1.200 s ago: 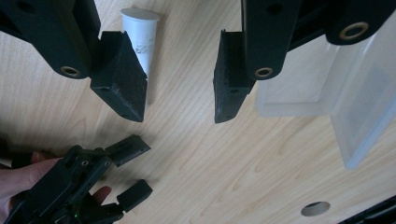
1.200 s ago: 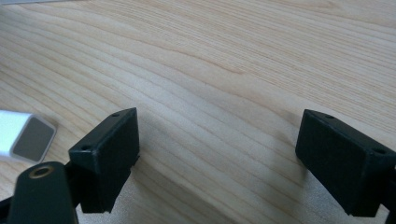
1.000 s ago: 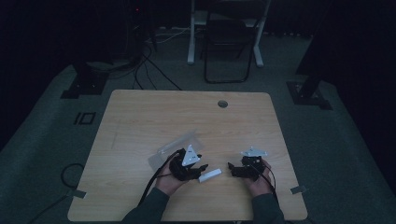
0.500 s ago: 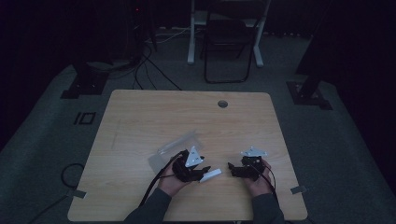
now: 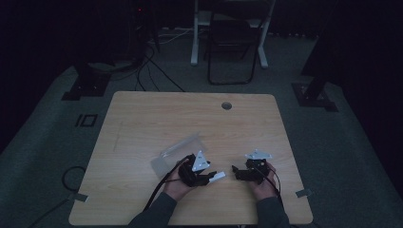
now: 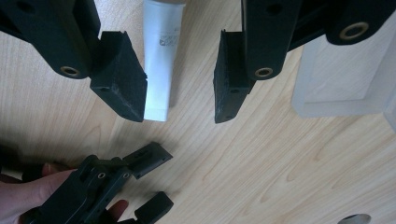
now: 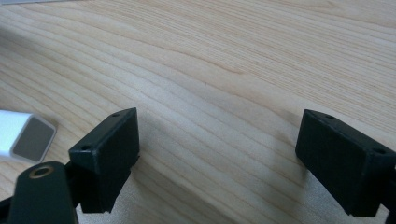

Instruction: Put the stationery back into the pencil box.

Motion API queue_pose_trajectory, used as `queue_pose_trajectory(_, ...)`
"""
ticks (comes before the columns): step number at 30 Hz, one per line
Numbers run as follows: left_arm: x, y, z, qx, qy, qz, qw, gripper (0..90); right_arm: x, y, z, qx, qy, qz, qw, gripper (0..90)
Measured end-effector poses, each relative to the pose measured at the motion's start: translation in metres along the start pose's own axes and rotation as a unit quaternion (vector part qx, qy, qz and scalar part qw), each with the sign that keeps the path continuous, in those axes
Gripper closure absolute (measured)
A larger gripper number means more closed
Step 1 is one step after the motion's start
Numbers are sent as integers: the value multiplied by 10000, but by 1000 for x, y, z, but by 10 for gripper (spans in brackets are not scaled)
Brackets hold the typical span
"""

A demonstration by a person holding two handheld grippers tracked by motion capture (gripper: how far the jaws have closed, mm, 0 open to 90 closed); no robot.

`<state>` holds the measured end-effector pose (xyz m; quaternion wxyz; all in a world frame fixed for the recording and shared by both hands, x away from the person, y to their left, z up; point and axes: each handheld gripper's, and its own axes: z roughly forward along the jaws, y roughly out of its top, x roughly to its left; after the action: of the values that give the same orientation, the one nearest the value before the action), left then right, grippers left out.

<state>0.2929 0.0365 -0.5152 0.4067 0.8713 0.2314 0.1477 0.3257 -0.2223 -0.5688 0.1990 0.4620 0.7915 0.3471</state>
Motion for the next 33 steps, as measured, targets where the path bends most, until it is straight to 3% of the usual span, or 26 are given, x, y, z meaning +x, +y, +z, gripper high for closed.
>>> queue_pose_trajectory(33,-9,-3,23,187,-172,36,9997,547,0,0,0,1,1,-2,10000,133)
